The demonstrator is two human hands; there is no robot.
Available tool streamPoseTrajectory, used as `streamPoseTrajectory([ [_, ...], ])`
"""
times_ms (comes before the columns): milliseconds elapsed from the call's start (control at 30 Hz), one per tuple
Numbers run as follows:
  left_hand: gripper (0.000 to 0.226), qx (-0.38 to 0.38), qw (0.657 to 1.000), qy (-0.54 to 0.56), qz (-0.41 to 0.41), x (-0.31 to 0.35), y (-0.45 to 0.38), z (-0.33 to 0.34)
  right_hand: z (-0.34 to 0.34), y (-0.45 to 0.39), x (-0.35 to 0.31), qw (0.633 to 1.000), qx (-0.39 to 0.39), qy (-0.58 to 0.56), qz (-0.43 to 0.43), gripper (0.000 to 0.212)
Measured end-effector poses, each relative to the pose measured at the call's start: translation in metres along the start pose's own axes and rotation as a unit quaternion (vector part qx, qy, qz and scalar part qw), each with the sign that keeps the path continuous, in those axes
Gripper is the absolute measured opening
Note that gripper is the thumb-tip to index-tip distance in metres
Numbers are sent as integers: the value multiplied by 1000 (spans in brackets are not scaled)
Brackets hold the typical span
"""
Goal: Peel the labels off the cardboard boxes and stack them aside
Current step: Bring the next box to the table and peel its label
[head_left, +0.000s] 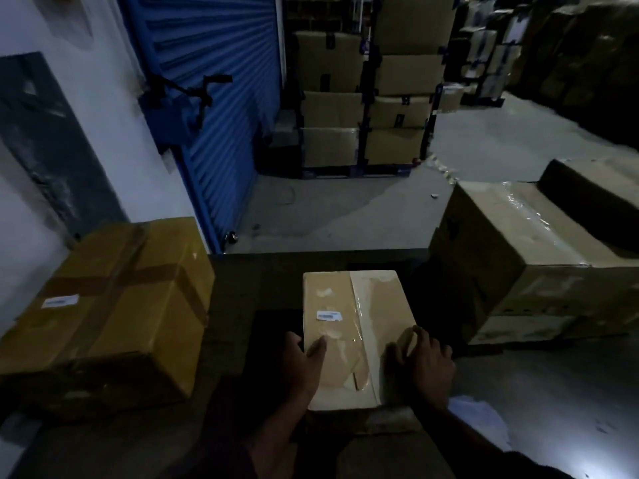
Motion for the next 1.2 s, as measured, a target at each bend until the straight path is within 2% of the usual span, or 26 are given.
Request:
streamPoseTrajectory([
  [100,35,5,1000,-11,8,5,21,26,-13,-9,35,1000,19,6,-3,60],
  [233,37,35,999,-27,7,3,45,53,-10,-20,79,997,-12,72,-39,65],
  [367,37,62,997,-35,22,7,67,67,-23,-26,79,995,27,78,-54,54],
  [500,35,79,996,-44,22,11,84,72,-29,-26,67,986,29,45,-159,61],
  [600,37,79,996,-48,21,12,95,72,-25,-23,48,966,-30,-1,-257,65],
  [700,37,92,995,-42,15,10,107,71,-10,-18,32,938,-100,-2,-331,53],
  [733,37,95,995,-36,9,10,112,70,-6,-16,30,933,-113,-1,-341,56],
  [800,36,93,995,-34,-11,2,123,70,-2,-12,25,930,-118,5,-348,57],
  [1033,34,67,995,-40,-60,2,121,61,11,-4,15,946,-93,44,-309,39],
  [1200,43,51,998,-28,-37,23,83,49,4,8,4,966,-58,12,-250,26],
])
Point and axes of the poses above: each hand's wrist, its own y-axis away from the middle knuckle, its own z-axis out of the palm, x = y × z, the point moved 5 cm from there along -y, towards the middle knuckle, and after that the axes turned 2 degrees about y, right-handed, at the moved point
